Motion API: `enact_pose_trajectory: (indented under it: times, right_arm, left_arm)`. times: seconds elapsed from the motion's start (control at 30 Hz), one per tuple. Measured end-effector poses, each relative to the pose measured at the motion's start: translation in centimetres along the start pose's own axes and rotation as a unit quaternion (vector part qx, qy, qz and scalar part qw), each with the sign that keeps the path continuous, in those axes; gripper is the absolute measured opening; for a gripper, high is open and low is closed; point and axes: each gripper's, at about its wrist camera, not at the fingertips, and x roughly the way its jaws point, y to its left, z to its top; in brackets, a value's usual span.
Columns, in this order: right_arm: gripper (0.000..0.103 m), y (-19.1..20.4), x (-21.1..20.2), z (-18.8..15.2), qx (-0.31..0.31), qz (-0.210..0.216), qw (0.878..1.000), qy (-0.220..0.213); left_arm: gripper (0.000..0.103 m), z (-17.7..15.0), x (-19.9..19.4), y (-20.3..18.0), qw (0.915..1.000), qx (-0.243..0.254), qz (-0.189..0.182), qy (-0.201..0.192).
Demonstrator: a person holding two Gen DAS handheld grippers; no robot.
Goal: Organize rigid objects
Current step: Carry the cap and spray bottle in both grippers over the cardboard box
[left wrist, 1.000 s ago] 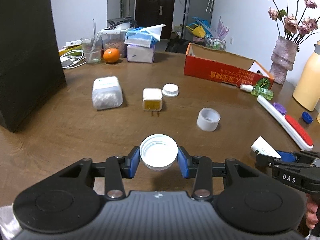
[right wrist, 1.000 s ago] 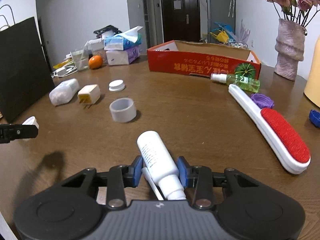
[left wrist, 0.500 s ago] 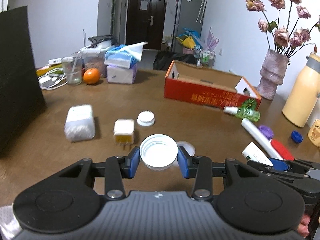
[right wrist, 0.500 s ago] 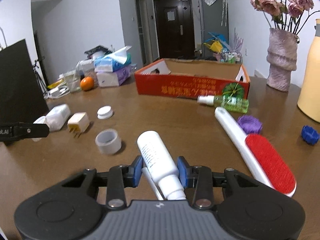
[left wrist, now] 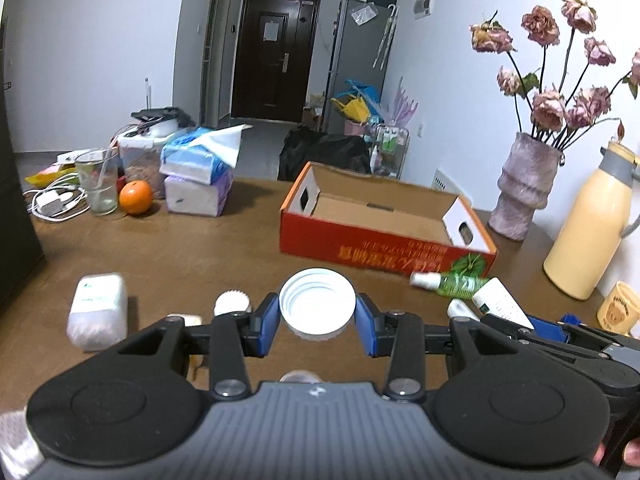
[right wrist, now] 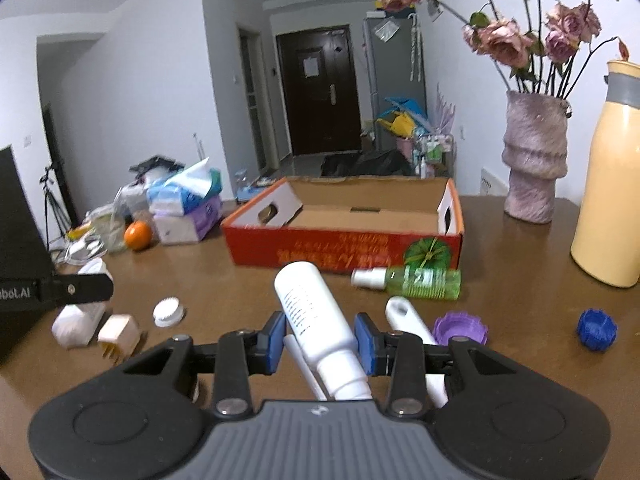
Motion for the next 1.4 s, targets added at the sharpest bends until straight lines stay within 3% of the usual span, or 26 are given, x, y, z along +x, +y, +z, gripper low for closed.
enact_pose_trajectory:
  times: [0.43, 0.87, 1.4]
  right_arm:
    - [0.036, -2.0, 2.6, 4.2, 0.031, -0.020, 0.998, -0.043]
    - [0.036, -1.6, 5.3, 7.2, 0.029, -0.037, 0.997, -0.068]
    - [0.036, -2.5, 11.2, 11.3, 0.054, -0.053, 0.994, -0.076]
  left_arm:
    - [0.041, 3.7, 4.2, -1.9, 0.9998, -0.006, 0.001, -0.017]
    - [0.041, 6.5, 8.5, -2.7, 0.9994, -0.001, 0.007, -0.034]
    - [0.041, 10.2, 15.3, -3.5, 0.9988, 0.019, 0.023, -0.038]
